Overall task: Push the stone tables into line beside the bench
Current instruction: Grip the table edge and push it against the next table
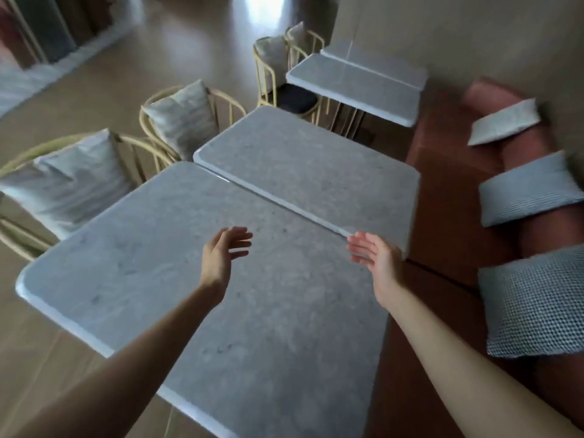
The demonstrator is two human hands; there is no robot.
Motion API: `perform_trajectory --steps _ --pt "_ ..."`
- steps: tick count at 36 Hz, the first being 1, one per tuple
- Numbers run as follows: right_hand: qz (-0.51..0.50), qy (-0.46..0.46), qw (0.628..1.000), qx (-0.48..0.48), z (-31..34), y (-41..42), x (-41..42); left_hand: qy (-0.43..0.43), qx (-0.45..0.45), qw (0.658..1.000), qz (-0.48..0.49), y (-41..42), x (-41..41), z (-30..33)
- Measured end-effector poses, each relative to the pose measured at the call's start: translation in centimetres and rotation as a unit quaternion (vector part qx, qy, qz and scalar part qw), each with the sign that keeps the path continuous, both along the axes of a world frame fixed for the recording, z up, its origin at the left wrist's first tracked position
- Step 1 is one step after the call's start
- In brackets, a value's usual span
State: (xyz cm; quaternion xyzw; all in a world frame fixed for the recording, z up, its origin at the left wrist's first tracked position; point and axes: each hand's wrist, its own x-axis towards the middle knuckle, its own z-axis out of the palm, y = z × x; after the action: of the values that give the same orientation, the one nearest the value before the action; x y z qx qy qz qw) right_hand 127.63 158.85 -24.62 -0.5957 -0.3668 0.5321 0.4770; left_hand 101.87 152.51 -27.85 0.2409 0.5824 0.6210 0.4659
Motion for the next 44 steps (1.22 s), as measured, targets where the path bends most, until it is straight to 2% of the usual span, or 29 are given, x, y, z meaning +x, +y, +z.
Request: perform_trajectory --steps 11,16,20,23,27,30,34,44 --pt "0.171 -0.031 0.985 0.004 -2.3 -1.0 -4.4 0.004 -0.014 0.995 0.1 -5.1 -0.7 -2.5" --pt "0.174 -0.042 0.984 -0.012 -4.5 -2.8 -3.3 -0.04 -0.047 0.991 0.122 -7.8 1.1 -5.5" --pt "0.16 -0.101 0.98 -0.066 -8.0 -3.5 -0.2 -0.136 -0.116 0.978 0.106 -8.9 6.4 -9.1" --pt "0.126 -0.202 0.963 -0.122 -12.1 -3.6 3.8 -0.234 -0.167 0.953 0.093 -9.7 12.0 -12.2" --pt "0.079 -0.329 0.919 -0.202 -17.9 -2.5 10.2 -0.337 -0.207 0.91 0.122 -10.1 18.7 -15.2" --pt "0.054 -0.355 0.893 -0.272 -21.4 -1.1 13.4 -0.361 -0.22 0.894 0.147 -9.7 21.7 -16.4" --pt "0.083 -0.363 0.88 -0.296 -24.2 1.1 14.9 -0.37 -0.22 0.878 0.21 -8.5 23.1 -17.2" --pt "0.089 -0.373 0.869 -0.311 -23.8 1.2 14.5 -0.374 -0.233 0.851 0.286 -8.6 24.8 -17.1"
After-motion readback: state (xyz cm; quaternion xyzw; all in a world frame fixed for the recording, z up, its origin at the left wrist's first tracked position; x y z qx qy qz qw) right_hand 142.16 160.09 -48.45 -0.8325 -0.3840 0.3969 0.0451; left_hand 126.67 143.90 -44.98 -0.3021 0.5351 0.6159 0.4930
